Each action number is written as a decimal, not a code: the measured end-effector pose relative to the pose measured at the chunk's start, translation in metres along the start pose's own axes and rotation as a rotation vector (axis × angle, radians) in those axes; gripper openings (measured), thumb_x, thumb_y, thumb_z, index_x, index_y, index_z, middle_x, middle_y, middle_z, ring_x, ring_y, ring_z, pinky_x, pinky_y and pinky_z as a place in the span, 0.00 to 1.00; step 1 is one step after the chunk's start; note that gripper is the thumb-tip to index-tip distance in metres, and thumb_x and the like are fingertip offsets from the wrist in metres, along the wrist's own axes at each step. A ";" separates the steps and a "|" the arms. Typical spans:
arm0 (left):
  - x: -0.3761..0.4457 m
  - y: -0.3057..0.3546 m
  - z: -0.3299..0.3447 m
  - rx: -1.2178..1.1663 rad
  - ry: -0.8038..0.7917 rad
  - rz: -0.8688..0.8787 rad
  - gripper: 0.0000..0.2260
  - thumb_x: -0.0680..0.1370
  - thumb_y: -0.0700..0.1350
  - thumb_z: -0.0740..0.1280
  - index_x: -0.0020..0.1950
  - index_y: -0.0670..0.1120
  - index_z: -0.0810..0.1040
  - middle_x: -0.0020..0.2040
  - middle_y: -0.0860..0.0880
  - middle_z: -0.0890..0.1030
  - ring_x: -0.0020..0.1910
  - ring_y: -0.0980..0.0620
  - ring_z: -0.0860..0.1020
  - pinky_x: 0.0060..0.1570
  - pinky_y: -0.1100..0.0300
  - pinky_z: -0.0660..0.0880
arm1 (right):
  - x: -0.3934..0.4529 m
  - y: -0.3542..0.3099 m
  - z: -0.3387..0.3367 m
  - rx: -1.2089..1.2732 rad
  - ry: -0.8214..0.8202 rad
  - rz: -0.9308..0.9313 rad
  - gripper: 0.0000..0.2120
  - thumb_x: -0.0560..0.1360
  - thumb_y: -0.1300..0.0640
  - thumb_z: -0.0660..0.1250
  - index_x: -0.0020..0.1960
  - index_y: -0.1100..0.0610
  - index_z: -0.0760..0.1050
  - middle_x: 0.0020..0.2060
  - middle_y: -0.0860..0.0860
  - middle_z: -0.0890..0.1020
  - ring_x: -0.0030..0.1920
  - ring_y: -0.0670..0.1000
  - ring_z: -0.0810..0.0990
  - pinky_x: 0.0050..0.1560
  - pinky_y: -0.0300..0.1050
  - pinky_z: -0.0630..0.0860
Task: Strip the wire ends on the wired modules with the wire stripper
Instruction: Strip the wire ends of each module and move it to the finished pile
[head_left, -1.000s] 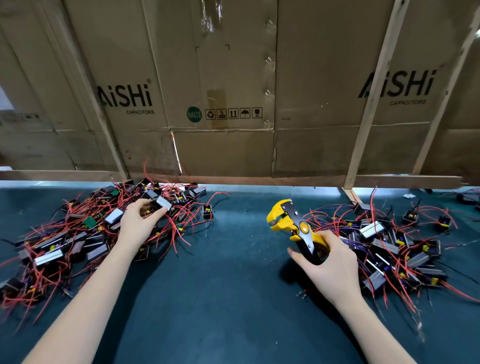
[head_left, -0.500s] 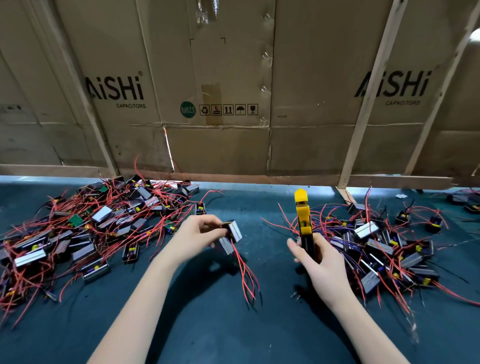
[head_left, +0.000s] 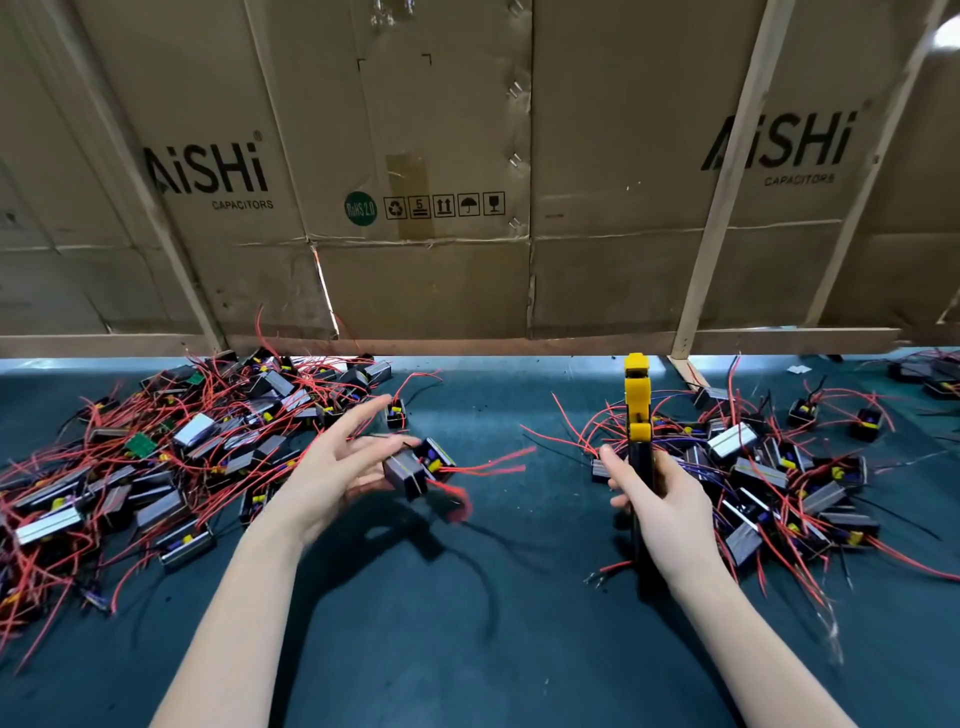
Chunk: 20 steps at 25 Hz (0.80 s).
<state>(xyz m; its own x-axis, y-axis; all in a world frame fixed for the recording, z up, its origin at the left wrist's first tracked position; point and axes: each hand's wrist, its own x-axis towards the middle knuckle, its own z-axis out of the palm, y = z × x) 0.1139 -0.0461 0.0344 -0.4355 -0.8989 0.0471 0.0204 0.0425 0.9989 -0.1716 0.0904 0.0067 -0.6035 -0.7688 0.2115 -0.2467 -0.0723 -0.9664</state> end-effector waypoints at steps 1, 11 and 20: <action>-0.002 0.000 0.002 0.033 -0.047 -0.032 0.31 0.68 0.44 0.74 0.70 0.52 0.71 0.54 0.42 0.84 0.46 0.50 0.81 0.41 0.62 0.78 | 0.000 0.000 0.000 0.002 0.004 0.004 0.29 0.63 0.31 0.69 0.44 0.58 0.78 0.37 0.54 0.83 0.33 0.45 0.81 0.49 0.50 0.75; -0.007 -0.008 0.025 0.096 -0.275 -0.061 0.25 0.72 0.33 0.73 0.66 0.48 0.77 0.62 0.45 0.81 0.56 0.43 0.82 0.51 0.60 0.79 | 0.002 0.004 0.001 -0.010 0.009 0.007 0.30 0.61 0.30 0.68 0.42 0.58 0.78 0.36 0.55 0.83 0.31 0.42 0.80 0.46 0.48 0.74; -0.011 0.001 0.000 0.135 -0.167 -0.062 0.22 0.64 0.54 0.79 0.53 0.46 0.83 0.44 0.45 0.83 0.38 0.52 0.77 0.31 0.66 0.70 | 0.001 0.001 0.001 -0.020 0.009 0.027 0.34 0.60 0.29 0.68 0.44 0.61 0.78 0.37 0.56 0.83 0.31 0.43 0.80 0.48 0.50 0.75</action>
<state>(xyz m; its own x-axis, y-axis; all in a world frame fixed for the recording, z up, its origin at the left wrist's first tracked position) 0.1192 -0.0362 0.0345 -0.5758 -0.8171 -0.0266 -0.1269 0.0572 0.9903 -0.1713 0.0894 0.0061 -0.6166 -0.7647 0.1871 -0.2453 -0.0392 -0.9687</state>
